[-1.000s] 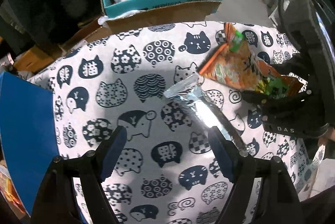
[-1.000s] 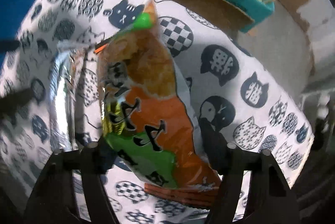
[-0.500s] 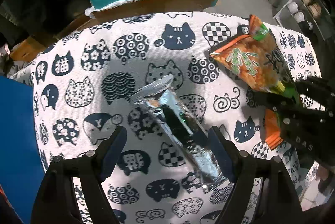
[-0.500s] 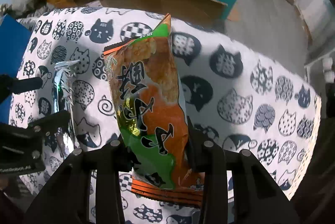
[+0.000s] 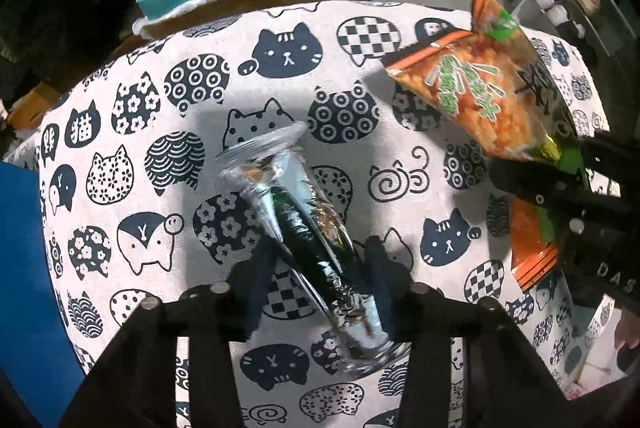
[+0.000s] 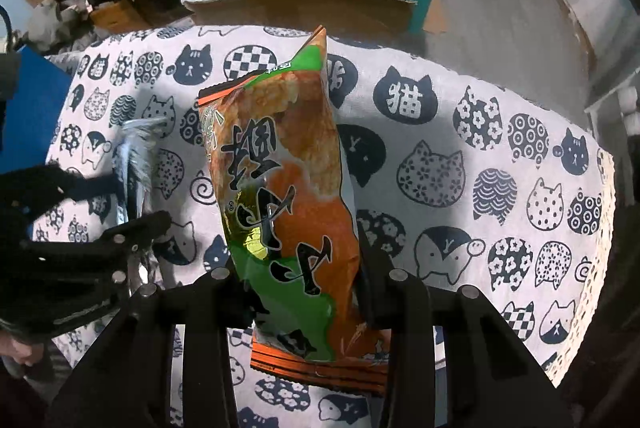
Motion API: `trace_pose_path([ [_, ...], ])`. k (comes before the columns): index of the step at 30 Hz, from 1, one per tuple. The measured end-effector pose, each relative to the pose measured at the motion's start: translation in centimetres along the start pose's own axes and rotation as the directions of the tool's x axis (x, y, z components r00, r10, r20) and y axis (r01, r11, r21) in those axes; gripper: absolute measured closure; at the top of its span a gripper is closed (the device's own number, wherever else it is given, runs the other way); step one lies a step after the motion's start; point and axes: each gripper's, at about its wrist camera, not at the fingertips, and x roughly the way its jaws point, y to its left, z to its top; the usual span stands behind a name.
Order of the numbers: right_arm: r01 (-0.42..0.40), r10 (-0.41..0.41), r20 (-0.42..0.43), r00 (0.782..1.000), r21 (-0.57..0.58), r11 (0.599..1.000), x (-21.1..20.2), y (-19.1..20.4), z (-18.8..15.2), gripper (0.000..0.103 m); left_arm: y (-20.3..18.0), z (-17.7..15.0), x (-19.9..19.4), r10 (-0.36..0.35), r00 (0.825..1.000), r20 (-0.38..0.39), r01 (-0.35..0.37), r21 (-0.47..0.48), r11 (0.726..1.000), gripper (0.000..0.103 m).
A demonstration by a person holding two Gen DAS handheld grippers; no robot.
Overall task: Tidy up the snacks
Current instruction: 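Grasp the silver foil packet with the left gripper while the right grasps the orange chip bag, then lift the silver packet and chip bag and carry both over the cardboard box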
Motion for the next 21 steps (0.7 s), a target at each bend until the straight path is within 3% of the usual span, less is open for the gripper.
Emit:
trace_pose_path([
  [9, 0.008, -0.008, 0.027, 1.000, 0.008, 1.000, -2.2, 0.8, -0.5, 0.067, 1.0, -1.9, -1.5, 0.004, 0.999, 0.033, -0.005, 0.019, 1.000, 0.071],
  [21, 0.011, -0.011, 0.063, 0.998, -0.007, 1.000, -5.0, 3.5, -0.6, 0.067, 3.0, -3.3, -7.6, 0.027, 0.989, 0.143, -0.029, 0.017, 0.999, 0.071],
])
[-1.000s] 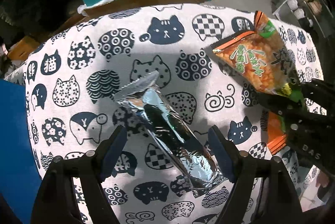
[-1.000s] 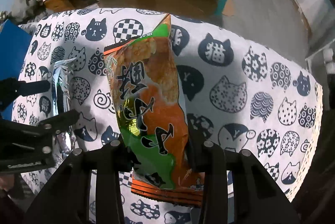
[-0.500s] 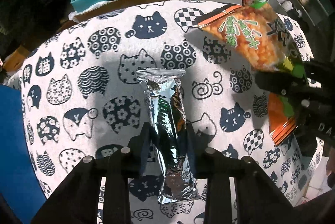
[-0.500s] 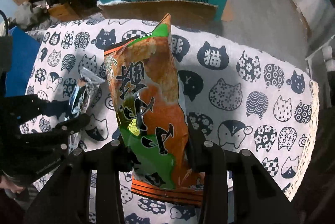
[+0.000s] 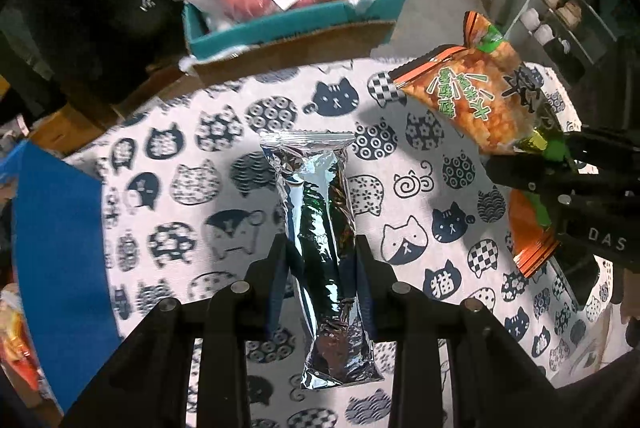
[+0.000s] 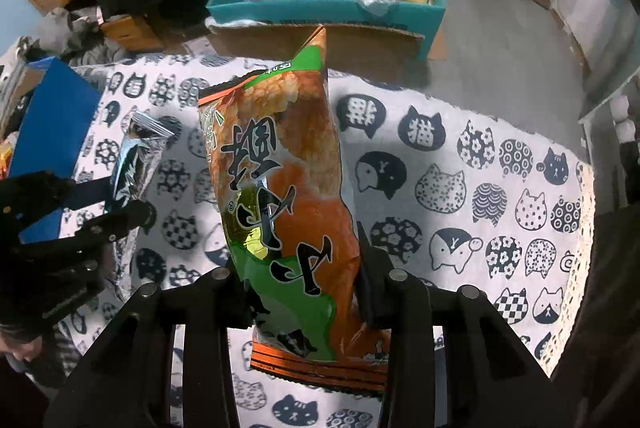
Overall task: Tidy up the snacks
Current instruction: 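Lift the silver packet and chip bag and carry both over the cardboard box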
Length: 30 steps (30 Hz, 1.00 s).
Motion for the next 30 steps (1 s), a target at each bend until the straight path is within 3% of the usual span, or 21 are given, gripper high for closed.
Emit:
trace_pose_path([
  [14, -0.013, 0.016, 0.064, 0.998, -0.051, 0.999, -4.0, 5.8, 1.0, 0.067, 5.2, -2.1, -6.0, 0.073, 0.992, 0.106, -0.072, -0.009, 0.997, 0.071],
  [30, -0.078, 0.091, 0.092, 0.992, -0.137, 0.987, -6.1, 13.3, 3.6, 0.067, 11.0, -5.3, -11.9, 0.120, 0.974, 0.195, -0.106, -0.079, 0.991, 0.071],
])
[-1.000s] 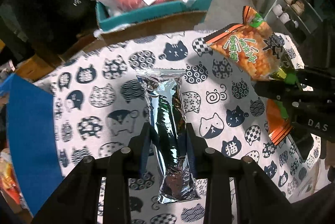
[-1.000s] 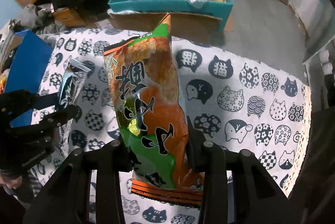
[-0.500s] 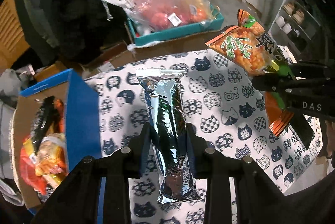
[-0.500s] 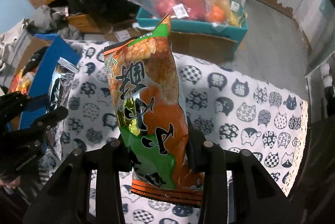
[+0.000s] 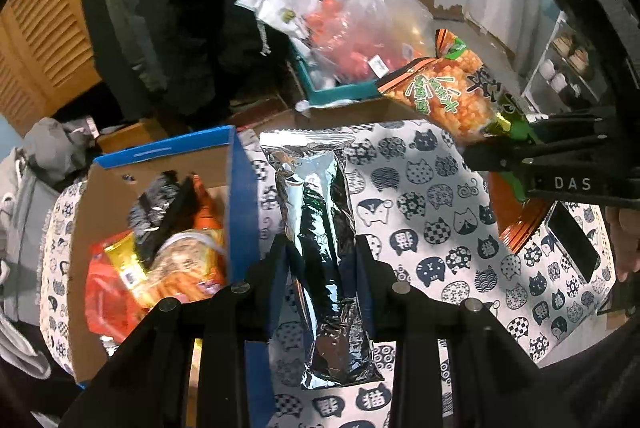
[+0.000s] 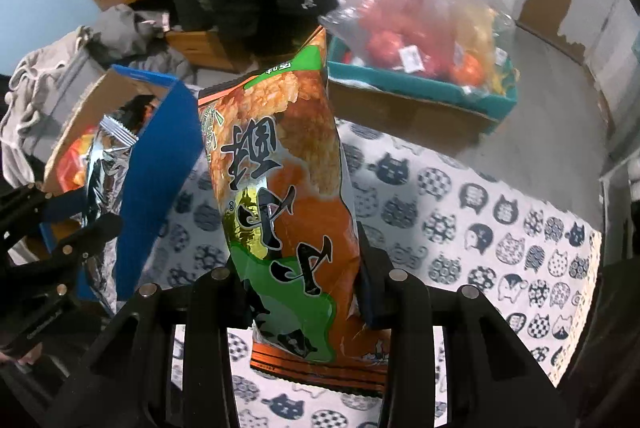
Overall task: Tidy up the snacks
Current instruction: 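Lift the silver packet and chip bag and carry both over the cardboard box, then release the silver packet and chip bag into the box with both grippers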
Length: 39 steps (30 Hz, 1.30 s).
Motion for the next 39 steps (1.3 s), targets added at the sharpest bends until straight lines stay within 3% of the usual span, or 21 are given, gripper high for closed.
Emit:
trace_pose_path([
  [19, -0.092, 0.093, 0.003, 0.996, -0.101, 0.991, 1.4, 9.7, 5.1, 0.067, 8.9, -1.9, -2.3, 0.077, 0.996, 0.053, -0.070, -0.119, 0.990, 0.071],
  [39, -0.186, 0.176, -0.074, 0.982, -0.166, 0.968, 5.5, 20.3, 8.9, 0.067, 19.1, -4.7, -1.3, 0.109, 0.994, 0.007, -0.102, -0.300, 0.948, 0.071],
])
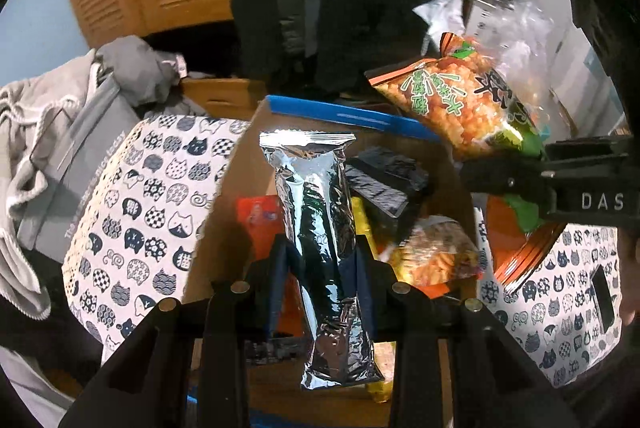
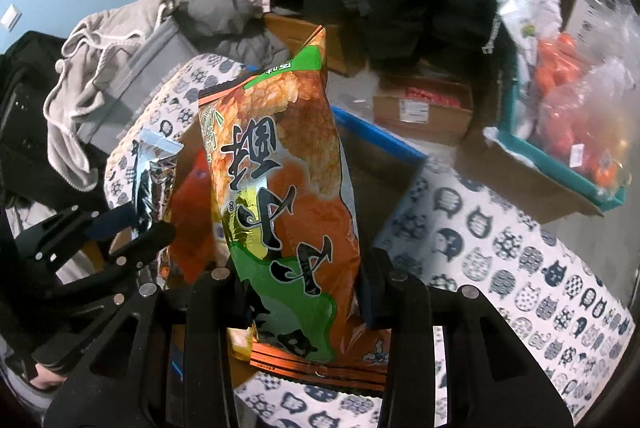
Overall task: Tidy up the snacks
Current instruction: 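Release the silver packet and chip bag into the box with both grippers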
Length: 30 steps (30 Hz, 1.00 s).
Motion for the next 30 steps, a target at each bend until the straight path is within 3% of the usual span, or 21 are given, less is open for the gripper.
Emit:
trace_pose_path([
  [17, -0.059, 0.061, -0.063, 0.996, 0.043, 0.997, 3.5, 3.8, 1.4, 0.064, 3.8, -0.3, 1.1, -0.002, 0.999, -0.032, -0.001, -0.097, 0.995, 0.071],
  [19, -0.056, 0.060, -0.066, 0.996, 0.053, 0.997, 3.7, 3.7, 1.4, 0.060, 3.9, -0.3, 1.2, 0.005, 0.999, -0.034, -0.009, -0.101, 0.995, 0.066],
  [21, -0.061, 0.065, -0.063, 0.996, 0.066, 0.996, 3.6, 3.5, 1.4, 0.051, 4.0, -0.2, 1.1, 0.012, 0.999, -0.034, -0.016, -0.102, 0.995, 0.049],
  [23, -0.072, 0.076, -0.052, 0.996, 0.080, 0.994, 3.2, 3.3, 1.4, 0.038, 3.9, -0.1, 0.9, 0.018, 1.000, -0.022, -0.020, -0.100, 0.995, 0.041],
  [30, -0.067, 0.067, 0.003, 0.998, 0.086, 0.994, 0.4, 2.5, 1.1, 0.037, 2.8, 0.1, -0.2, 0.019, 1.000, -0.010, -0.019, -0.062, 0.998, 0.033],
])
